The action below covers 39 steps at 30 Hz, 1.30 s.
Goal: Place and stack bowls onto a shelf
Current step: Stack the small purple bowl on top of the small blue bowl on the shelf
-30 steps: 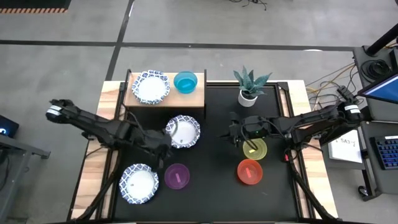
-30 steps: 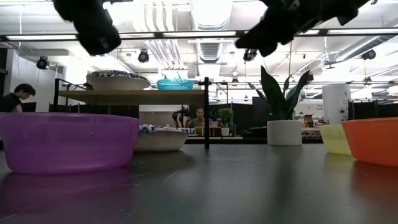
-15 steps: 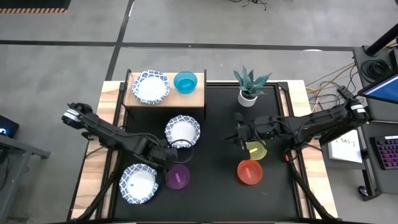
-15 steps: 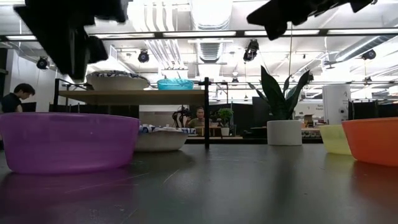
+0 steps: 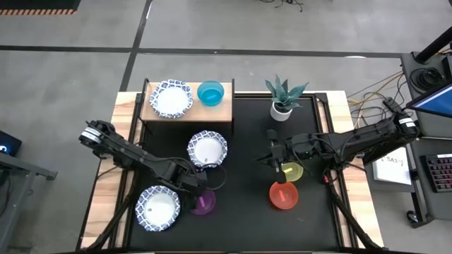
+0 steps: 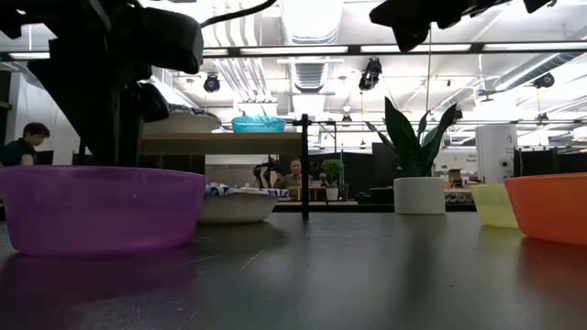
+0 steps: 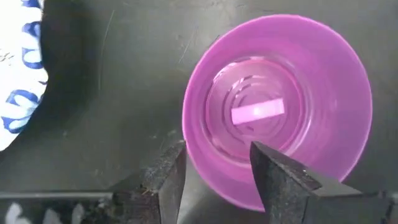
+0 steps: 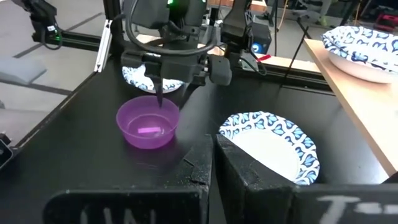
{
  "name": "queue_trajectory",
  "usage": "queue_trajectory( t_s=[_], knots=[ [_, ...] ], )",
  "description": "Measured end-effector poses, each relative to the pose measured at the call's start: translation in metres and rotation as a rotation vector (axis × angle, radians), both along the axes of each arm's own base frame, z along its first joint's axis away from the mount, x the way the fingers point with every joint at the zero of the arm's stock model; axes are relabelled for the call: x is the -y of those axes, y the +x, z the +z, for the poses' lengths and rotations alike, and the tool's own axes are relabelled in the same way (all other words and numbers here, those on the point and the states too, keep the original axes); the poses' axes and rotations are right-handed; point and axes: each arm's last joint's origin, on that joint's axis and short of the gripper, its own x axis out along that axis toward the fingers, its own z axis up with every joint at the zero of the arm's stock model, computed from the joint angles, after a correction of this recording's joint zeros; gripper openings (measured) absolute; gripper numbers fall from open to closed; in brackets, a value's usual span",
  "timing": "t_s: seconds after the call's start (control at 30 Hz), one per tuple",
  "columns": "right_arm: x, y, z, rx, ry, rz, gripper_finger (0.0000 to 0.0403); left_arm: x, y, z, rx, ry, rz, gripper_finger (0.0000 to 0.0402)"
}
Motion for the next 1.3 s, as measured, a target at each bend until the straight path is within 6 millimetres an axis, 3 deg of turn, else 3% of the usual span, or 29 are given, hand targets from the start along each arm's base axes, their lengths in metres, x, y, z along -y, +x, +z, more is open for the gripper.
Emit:
queue_trajectory(
  t_s=[0.33, 0.63, 0.77, 0.97, 1.3],
  knots=[
    [0.000, 0.000, 0.000, -0.002, 0.014, -0.004, 0.0009, 0.002, 0.003, -0.020, 0.054, -0.050, 0.000, 0.0138],
    [0.000, 0.001, -0.001, -0.006, 0.019, -0.005, 0.0009, 0.002, 0.002, -0.019, 0.054, -0.067, -0.005, 0.0039],
    [0.000, 0.003, -0.004, -0.019, 0.024, -0.007, 0.0009, 0.001, 0.001, -0.006, 0.084, -0.097, -0.009, 0.0013],
    [-0.001, 0.005, -0.006, -0.029, 0.024, -0.008, 0.0009, -0.006, -0.013, 0.011, 0.060, -0.017, -0.001, 0.0048],
    [-0.001, 0.005, -0.006, -0.032, 0.043, -0.014, 0.0009, -0.011, -0.013, -0.012, 0.094, 0.020, 0.015, 0.0163]
  ],
)
